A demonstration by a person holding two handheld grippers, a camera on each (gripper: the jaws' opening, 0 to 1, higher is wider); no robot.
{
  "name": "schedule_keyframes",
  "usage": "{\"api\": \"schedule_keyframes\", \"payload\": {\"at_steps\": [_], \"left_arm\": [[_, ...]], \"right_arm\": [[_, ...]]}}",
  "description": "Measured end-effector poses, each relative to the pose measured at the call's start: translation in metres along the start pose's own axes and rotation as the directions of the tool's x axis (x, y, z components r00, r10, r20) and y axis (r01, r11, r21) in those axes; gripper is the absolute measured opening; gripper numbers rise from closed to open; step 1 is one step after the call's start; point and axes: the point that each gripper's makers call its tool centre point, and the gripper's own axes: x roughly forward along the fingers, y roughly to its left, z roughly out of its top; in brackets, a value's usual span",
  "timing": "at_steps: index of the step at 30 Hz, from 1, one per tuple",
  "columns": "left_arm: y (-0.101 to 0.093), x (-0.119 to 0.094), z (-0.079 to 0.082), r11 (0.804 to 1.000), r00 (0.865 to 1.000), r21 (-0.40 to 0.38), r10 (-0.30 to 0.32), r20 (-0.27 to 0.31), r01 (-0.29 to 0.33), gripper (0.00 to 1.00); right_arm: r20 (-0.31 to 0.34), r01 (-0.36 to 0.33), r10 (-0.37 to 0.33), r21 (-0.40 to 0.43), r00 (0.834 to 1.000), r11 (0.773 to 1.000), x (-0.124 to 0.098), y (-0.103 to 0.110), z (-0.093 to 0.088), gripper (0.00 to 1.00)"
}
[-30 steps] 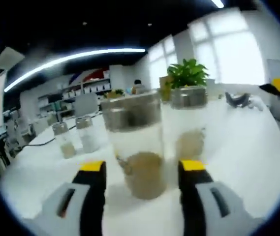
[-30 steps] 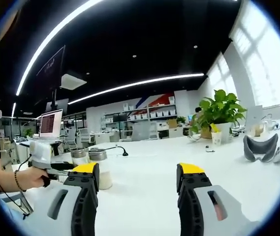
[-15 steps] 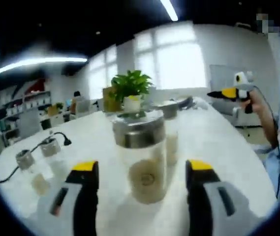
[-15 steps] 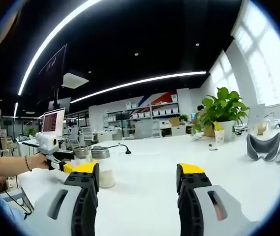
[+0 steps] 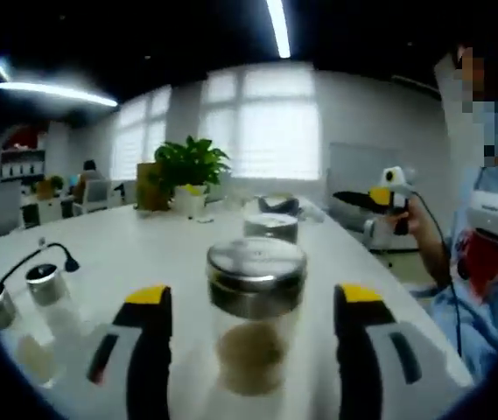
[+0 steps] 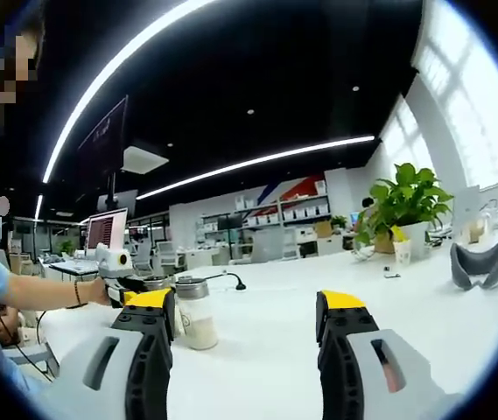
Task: Rotate the seasoning bottle until the label or dispensing opening points toward the visible target arrow and the bottle remains upright within the marked orientation range
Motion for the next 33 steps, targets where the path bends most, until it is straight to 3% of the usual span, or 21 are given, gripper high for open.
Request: {"api": "schedule_keyframes", "payload": {"at_steps": [3, 9, 10, 21, 25, 31, 33], "left_arm": [[0.003, 0.001, -0.001, 0.999, 1.000, 0.046, 0.013, -0.021, -0.012, 0.57], [-0.007, 0.005, -0.005, 0.999, 0.998, 0.008, -0.051, -0.039, 0.051, 0.44], [-0.002, 0.003, -0.007, 1.000, 0.999, 0.017, -0.019, -0.042, 0.020, 0.44], [-0.001, 0.002, -0.009, 0.998, 0.999, 0.046, 0.036, -0.033, -0.035, 0.43], [-0.001, 0.003, -0.009, 0.996, 0.996, 0.043, 0.085, -0.021, -0.084, 0.43], [0.003, 0.004, -0.007, 0.978, 0.978, 0.028, 0.205, -0.031, -0.205, 0.43], [0.004, 0.005, -0.007, 0.967, 0.966, 0.022, 0.255, -0.034, -0.254, 0.43]], "right_arm": [[0.019, 0.000, 0.000, 0.016, 1.000, 1.000, 0.001, -0.002, 0.002, 0.68], [0.046, -0.012, 0.011, 0.013, 0.999, 1.000, 0.000, 0.000, 0.008, 0.70], [0.048, -0.008, 0.008, 0.011, 0.999, 1.000, 0.000, -0.001, 0.008, 0.70], [0.015, 0.040, -0.040, -0.022, 0.999, 0.999, -0.002, -0.010, 0.004, 0.70], [0.006, 0.046, -0.046, -0.033, 0.999, 0.998, -0.003, -0.011, 0.003, 0.70], [0.002, 0.061, -0.061, -0.044, 0.998, 0.997, -0.004, -0.014, 0.003, 0.70], [-0.001, 0.067, -0.067, -0.051, 0.998, 0.996, -0.005, -0.013, 0.004, 0.70]]}}
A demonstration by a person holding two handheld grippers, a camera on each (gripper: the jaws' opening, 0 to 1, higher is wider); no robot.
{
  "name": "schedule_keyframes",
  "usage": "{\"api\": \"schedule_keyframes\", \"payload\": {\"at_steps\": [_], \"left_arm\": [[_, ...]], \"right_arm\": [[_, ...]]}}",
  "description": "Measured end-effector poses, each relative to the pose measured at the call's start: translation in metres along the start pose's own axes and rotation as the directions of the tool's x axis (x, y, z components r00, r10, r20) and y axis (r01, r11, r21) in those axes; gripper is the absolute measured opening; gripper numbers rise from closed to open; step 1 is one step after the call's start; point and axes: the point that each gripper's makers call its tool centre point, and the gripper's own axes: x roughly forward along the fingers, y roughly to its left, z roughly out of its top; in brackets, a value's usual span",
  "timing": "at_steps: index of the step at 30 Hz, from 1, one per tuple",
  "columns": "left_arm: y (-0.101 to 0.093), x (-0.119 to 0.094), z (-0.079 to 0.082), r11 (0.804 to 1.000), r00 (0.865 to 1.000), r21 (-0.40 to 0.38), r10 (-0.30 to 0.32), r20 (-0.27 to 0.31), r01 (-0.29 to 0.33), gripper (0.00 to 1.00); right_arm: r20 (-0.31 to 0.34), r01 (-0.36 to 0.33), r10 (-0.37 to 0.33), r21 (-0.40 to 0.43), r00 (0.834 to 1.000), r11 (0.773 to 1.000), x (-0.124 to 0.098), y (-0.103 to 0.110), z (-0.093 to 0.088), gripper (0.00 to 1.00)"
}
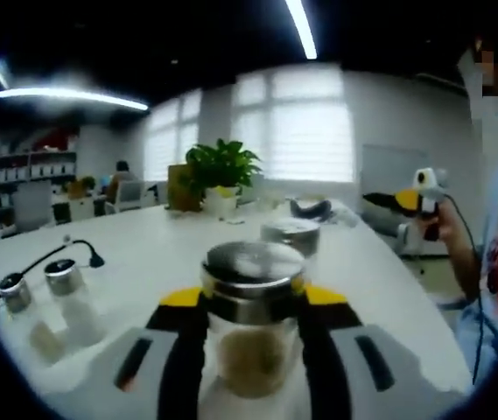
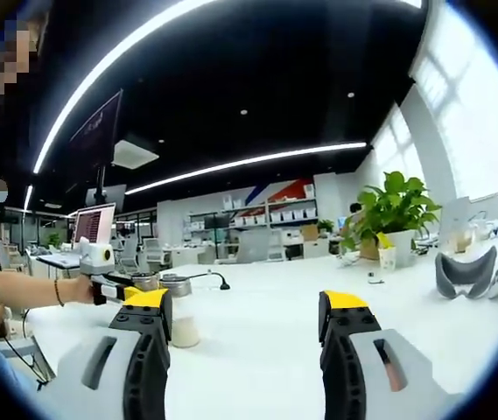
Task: Rotate the seasoning bottle until the label or dispensing opening points toward the visible target arrow and the bottle remains upright within the marked orientation range
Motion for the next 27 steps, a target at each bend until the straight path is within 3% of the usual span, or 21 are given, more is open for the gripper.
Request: {"api": "schedule_keyframes", "payload": {"at_steps": [8, 14, 17, 20, 21, 24, 27], "left_arm": [[0.001, 0.000, 0.001, 0.994, 0.995, -0.036, 0.103, 0.015, -0.102, 0.43], [0.005, -0.001, 0.001, 0.972, 0.975, -0.081, 0.223, 0.022, -0.220, 0.43], [0.009, -0.004, -0.001, 0.949, 0.956, -0.124, 0.292, -0.012, -0.291, 0.44], [0.007, -0.003, -0.001, 0.936, 0.942, -0.108, 0.335, -0.022, -0.336, 0.44], [0.009, -0.004, -0.001, 0.921, 0.926, -0.104, 0.376, -0.022, -0.376, 0.44], [0.008, -0.004, -0.001, 0.908, 0.914, -0.111, 0.404, -0.027, -0.404, 0.44], [0.009, -0.006, -0.002, 0.881, 0.888, -0.111, 0.458, -0.035, -0.459, 0.43]], "right_arm": [[-0.037, 0.061, -0.064, -0.058, 0.997, 0.996, -0.004, -0.007, -0.001, 0.74], [-0.043, 0.104, -0.109, -0.105, 0.993, 0.989, -0.005, -0.013, 0.000, 0.83], [-0.075, 0.119, -0.129, -0.123, 0.989, 0.985, -0.005, -0.017, -0.007, 0.86], [-0.091, 0.143, -0.153, -0.109, 0.984, 0.984, -0.005, -0.023, -0.013, 0.89], [-0.095, 0.149, -0.159, -0.105, 0.983, 0.983, -0.005, -0.025, -0.014, 0.90], [-0.094, 0.156, -0.165, -0.098, 0.982, 0.983, -0.006, -0.027, -0.014, 0.89], [-0.093, 0.159, -0.168, -0.096, 0.981, 0.983, -0.006, -0.027, -0.014, 0.89]]}}
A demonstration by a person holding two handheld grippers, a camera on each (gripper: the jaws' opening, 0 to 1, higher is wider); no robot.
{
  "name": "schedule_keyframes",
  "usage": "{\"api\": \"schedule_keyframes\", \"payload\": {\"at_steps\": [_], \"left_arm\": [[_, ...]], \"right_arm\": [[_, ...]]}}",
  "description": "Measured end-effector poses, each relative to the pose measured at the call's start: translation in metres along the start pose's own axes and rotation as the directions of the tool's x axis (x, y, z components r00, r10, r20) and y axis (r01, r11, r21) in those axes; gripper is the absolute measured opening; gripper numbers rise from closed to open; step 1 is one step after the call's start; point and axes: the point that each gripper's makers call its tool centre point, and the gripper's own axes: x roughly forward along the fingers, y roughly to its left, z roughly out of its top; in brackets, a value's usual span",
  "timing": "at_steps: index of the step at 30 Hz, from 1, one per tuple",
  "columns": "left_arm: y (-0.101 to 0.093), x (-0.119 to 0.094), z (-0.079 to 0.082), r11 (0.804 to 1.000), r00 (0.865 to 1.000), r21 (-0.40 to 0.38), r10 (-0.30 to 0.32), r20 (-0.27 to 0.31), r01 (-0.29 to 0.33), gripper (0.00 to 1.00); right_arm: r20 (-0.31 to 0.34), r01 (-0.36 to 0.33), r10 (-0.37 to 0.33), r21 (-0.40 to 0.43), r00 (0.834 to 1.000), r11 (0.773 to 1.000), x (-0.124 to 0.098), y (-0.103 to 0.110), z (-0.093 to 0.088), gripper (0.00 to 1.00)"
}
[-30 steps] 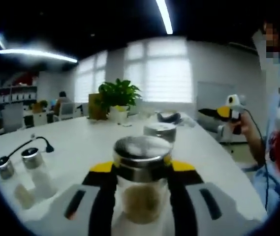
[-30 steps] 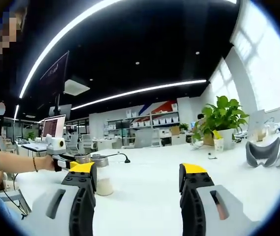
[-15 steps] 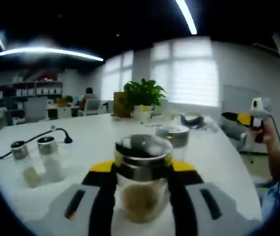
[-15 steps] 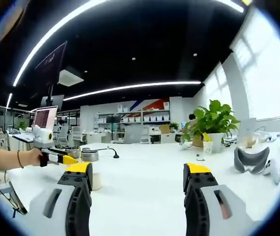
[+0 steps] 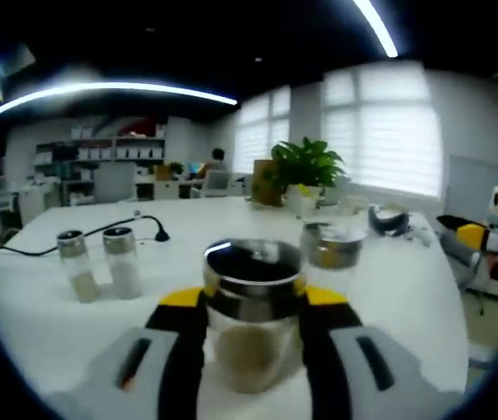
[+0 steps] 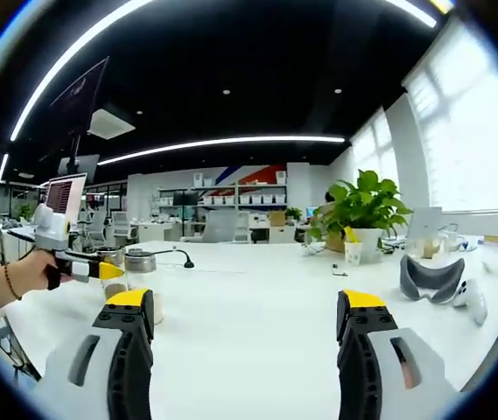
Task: Rotate the seasoning bottle until the label or dispensing opening points toward the visible target arrow and the bottle remains upright within the marked orientation range
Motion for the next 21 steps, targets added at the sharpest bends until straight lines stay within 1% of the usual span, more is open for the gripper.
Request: {"api": "schedule_keyframes", "payload": {"at_steps": [2, 4, 9, 15, 21], "left_arm": [[-0.0009, -0.0021, -0.0005, 1.000, 1.000, -0.002, 0.022, -0.001, -0.022, 0.43], [-0.0024, -0.0040, -0.0013, 1.000, 1.000, 0.003, 0.029, 0.000, -0.029, 0.43], [-0.0008, -0.0051, -0.0002, 0.997, 0.997, -0.006, 0.072, 0.026, -0.072, 0.43], [-0.0002, -0.0057, 0.0005, 0.995, 0.993, -0.010, 0.101, 0.059, -0.101, 0.43], [-0.0009, -0.0076, -0.0003, 0.993, 0.990, 0.004, 0.120, 0.081, -0.121, 0.43]], "right_arm": [[-0.002, 0.004, -0.004, 0.004, 1.000, 1.000, 0.0001, -0.0004, -0.0005, 0.89], [-0.008, 0.010, -0.010, 0.005, 1.000, 1.000, 0.0003, -0.0018, -0.0021, 0.90], [-0.014, 0.016, -0.015, 0.010, 1.000, 1.000, 0.0000, -0.0037, -0.0036, 0.89], [-0.013, 0.014, -0.014, 0.011, 1.000, 1.000, -0.0006, -0.0045, -0.0024, 0.89], [-0.018, 0.017, -0.017, 0.013, 1.000, 1.000, -0.0001, -0.0061, -0.0038, 0.89]]}}
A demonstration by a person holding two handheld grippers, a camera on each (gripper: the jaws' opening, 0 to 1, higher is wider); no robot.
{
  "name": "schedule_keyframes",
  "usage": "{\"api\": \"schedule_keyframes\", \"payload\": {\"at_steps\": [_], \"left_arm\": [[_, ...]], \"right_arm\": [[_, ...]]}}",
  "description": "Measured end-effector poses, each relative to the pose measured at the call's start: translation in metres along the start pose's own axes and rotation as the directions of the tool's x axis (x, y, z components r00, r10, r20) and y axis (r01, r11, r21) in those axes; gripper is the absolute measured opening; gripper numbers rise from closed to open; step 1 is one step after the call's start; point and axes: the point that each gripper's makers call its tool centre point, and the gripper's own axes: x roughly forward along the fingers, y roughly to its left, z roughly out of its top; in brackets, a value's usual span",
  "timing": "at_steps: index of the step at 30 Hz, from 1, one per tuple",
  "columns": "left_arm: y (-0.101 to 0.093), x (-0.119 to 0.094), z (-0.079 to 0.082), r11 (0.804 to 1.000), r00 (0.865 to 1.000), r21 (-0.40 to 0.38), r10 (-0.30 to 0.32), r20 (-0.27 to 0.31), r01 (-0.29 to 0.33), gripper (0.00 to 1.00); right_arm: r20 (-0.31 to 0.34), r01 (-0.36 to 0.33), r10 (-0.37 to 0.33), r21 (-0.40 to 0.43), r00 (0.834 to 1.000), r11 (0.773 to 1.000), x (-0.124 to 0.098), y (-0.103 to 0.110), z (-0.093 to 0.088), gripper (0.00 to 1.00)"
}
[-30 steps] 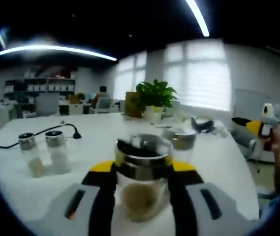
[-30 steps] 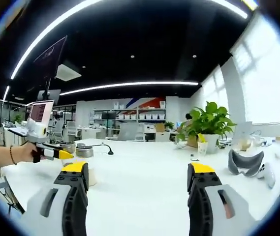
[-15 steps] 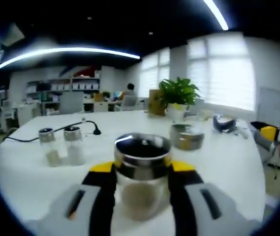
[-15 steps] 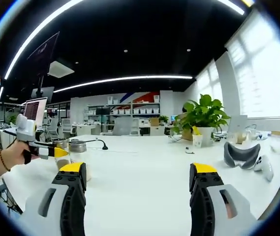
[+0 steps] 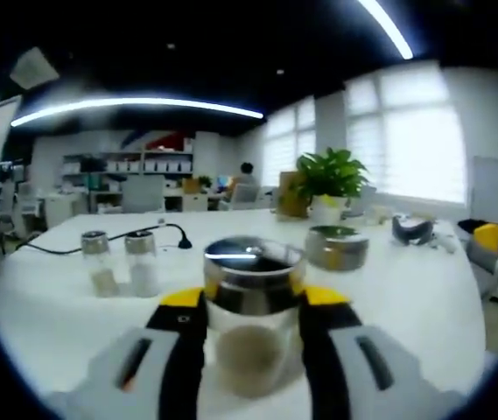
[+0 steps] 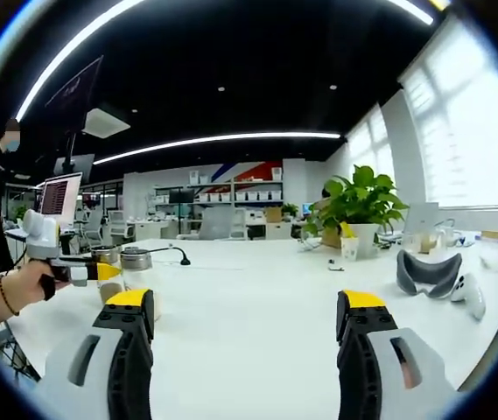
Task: Rotate the seasoning bottle until the label or dispensing opening points toward the visible target arrow and the bottle remains upright within the marked orientation range
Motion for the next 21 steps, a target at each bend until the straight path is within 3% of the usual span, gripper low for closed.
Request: {"api": "schedule_keyframes", "payload": {"at_steps": [12, 21], "left_arm": [[0.001, -0.002, -0.003, 0.999, 0.999, 0.012, 0.049, 0.016, -0.049, 0.43], [0.001, -0.002, -0.010, 1.000, 1.000, 0.019, 0.011, -0.007, -0.011, 0.43]], "right_arm": [[-0.005, -0.011, 0.011, 0.006, 1.000, 1.000, 0.001, 0.002, -0.002, 0.89], [-0.010, -0.019, 0.019, 0.011, 1.000, 1.000, 0.001, 0.005, -0.004, 0.88]]}}
